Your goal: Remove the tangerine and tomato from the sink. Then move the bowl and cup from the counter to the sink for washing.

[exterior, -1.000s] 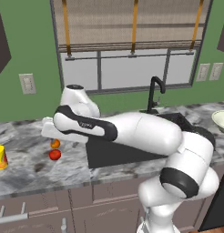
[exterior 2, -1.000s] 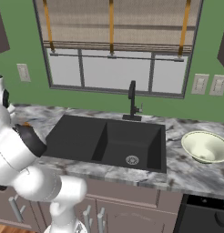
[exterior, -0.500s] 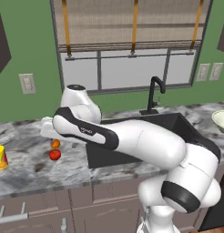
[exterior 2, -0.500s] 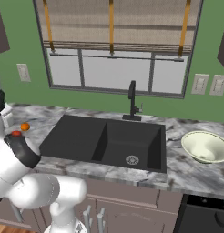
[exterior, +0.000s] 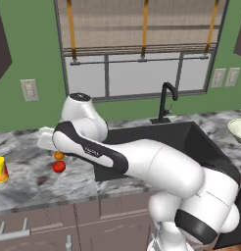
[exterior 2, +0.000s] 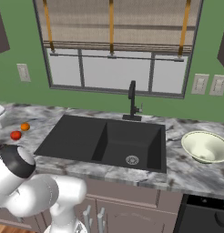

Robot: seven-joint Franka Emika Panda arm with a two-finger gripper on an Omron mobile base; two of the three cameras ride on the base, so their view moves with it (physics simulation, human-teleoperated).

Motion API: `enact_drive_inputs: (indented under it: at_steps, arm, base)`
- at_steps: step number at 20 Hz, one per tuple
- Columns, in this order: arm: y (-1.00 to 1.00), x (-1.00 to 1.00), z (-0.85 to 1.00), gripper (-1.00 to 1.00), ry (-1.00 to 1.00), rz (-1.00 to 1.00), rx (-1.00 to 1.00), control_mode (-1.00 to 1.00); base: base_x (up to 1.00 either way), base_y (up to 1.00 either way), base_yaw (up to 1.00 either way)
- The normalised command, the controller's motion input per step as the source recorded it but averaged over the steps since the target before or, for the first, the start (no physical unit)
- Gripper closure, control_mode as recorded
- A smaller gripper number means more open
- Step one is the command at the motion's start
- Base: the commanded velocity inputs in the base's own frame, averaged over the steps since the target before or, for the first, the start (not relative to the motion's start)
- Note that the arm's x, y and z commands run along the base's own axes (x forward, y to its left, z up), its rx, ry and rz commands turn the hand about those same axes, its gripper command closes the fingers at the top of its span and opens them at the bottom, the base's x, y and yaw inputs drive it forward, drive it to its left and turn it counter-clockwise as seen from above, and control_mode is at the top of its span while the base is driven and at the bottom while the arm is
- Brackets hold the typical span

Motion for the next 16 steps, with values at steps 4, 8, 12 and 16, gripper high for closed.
enact_drive_inputs:
  at_steps: [4, 8, 12, 16]
  arm:
    - [0.21, -0.05, 0.02, -1.0, -0.11, 0.0, 0.04, -1.0]
    - [0.24, 0.0, 0.0, -1.0, -0.17, 0.0, 0.02, -1.0]
    - [0.28, 0.0, 0.0, -1.0, -0.14, -0.03, 0.01, -1.0]
    - [0.27, 0.0, 0.0, -1.0, -0.09, -0.02, 0.03, -1.0]
  base:
    - [0.0, 0.0, 0.0]
    - [0.0, 0.0, 0.0]
    - [0.0, 0.0, 0.0]
    - [0.0, 0.0, 0.0]
